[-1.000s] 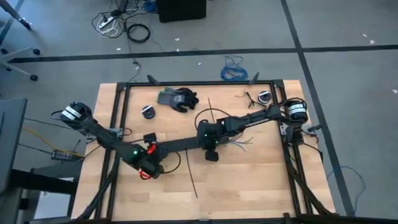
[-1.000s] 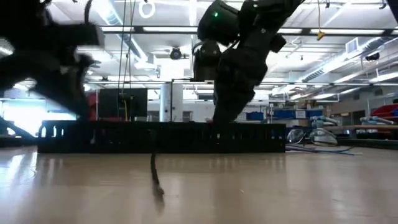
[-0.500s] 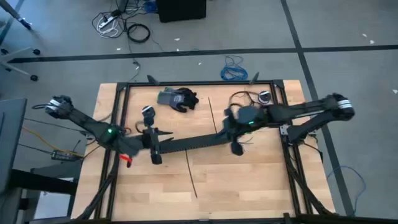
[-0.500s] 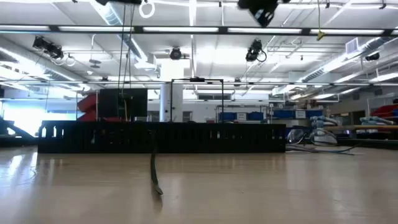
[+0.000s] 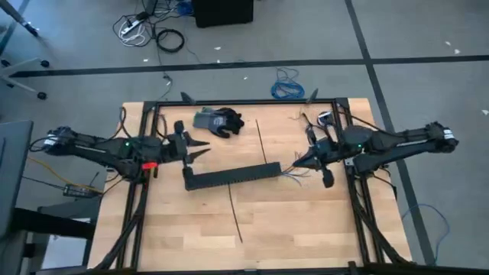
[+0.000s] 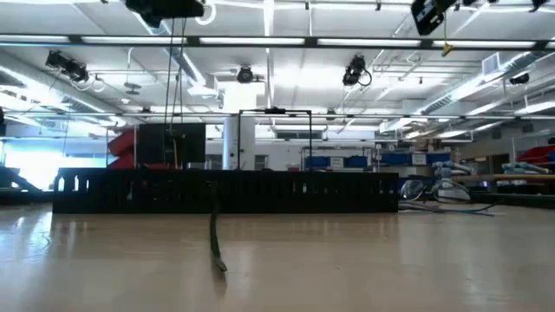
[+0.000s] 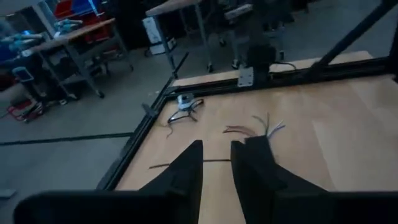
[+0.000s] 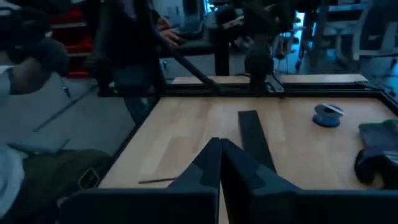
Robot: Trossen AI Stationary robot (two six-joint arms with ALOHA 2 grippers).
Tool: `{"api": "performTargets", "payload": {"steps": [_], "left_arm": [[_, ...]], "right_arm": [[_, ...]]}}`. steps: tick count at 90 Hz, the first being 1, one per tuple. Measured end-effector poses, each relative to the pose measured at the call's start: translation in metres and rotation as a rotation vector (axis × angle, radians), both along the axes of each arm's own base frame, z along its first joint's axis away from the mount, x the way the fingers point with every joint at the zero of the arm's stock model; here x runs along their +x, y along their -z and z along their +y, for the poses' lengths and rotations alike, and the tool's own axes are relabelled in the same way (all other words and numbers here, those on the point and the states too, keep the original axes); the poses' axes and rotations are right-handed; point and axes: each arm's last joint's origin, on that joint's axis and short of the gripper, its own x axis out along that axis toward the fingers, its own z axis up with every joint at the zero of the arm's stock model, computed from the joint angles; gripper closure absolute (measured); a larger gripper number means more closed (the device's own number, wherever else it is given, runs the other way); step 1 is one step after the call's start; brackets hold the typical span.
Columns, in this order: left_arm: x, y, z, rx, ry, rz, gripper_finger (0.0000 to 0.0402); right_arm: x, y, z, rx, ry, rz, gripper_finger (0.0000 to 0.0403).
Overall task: Ziptie cables
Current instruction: Return to Home Position
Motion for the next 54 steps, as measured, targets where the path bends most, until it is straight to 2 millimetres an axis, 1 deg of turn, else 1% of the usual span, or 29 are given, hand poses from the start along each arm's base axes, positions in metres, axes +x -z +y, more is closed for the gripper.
{"api": "performTargets", "payload": {"steps": [15, 29, 44, 54], "left_arm": [[-0.031, 0.023, 0.010, -0.047, -0.030, -0.060, 0.0326], [-0.056, 0.044, 0.013, -0.082, -0.042, -0.124, 0.0326], [-0.074, 0.062, 0.015, -0.109, -0.042, -0.188, 0.0326], [-0.082, 0.078, 0.016, -0.141, -0.051, -0.150, 0.0326]], "right_arm": [[-0.015, 0.023, -0.006, 0.016, 0.007, -0.059, 0.0402], [-0.023, 0.045, -0.012, 0.041, 0.000, -0.084, 0.0402], [-0.023, 0.070, -0.019, 0.102, -0.042, -0.088, 0.0402], [-0.024, 0.086, -0.022, 0.128, -0.059, -0.098, 0.0402]]}}
